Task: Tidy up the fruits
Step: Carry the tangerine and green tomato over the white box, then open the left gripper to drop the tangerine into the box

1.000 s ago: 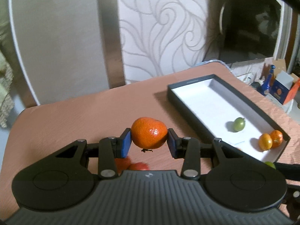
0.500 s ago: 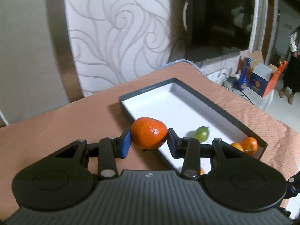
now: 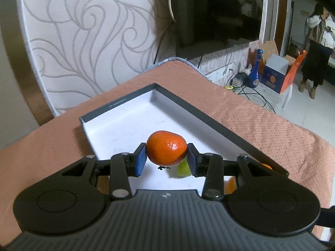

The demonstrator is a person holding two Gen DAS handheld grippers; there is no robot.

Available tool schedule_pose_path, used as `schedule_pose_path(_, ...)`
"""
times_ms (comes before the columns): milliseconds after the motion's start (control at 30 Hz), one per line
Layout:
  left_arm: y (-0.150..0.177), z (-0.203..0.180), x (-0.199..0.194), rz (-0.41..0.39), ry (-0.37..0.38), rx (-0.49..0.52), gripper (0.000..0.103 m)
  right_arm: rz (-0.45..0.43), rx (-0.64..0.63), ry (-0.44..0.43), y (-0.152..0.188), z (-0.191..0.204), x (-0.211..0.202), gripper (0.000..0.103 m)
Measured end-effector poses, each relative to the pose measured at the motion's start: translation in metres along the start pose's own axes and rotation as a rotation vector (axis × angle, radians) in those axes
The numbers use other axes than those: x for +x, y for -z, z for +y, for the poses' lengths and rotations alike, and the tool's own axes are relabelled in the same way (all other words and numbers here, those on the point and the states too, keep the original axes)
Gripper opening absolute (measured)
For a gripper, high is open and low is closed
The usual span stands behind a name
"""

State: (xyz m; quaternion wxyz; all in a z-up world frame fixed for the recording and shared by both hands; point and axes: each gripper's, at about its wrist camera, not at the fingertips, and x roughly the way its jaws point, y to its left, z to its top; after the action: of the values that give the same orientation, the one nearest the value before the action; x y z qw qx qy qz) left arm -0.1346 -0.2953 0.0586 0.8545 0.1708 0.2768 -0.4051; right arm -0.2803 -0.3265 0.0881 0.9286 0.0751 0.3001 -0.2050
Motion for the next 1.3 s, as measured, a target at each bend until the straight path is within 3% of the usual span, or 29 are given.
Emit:
schedule_pose_path(433,-0.012,-0.006,0.031,0.016,-0.017,0.024,0.047,0.025,-0.011,-0.011,-0.002,-0.003,0.008,0.025)
schedule_pose_path(967,-0.016,-0.009,0.022,0.006,-0.031,0.049,0.048,0.015,-0.003,-0.02,-0.003,-0.003,0.007,0.025)
schedule_pose_path(1033,-0.016,-0.009,0.02,0.003,-0.036,0.05,0.05,0.013,-0.002,-0.021,-0.003,-0.003,0.006,0.025)
schedule_pose_path(1100,-0.016,-0.009,0.017,-0.008,-0.043,0.053,0.058,0.011,0.0,-0.023,-0.002,-0.003,0.005,0.025)
schedule_pose_path(1300,-0.02,-0.01,0.006,-0.032,-0.041,0.054,0.06,0.004,0.003,-0.028,-0.001,-0.005,0.005,0.025)
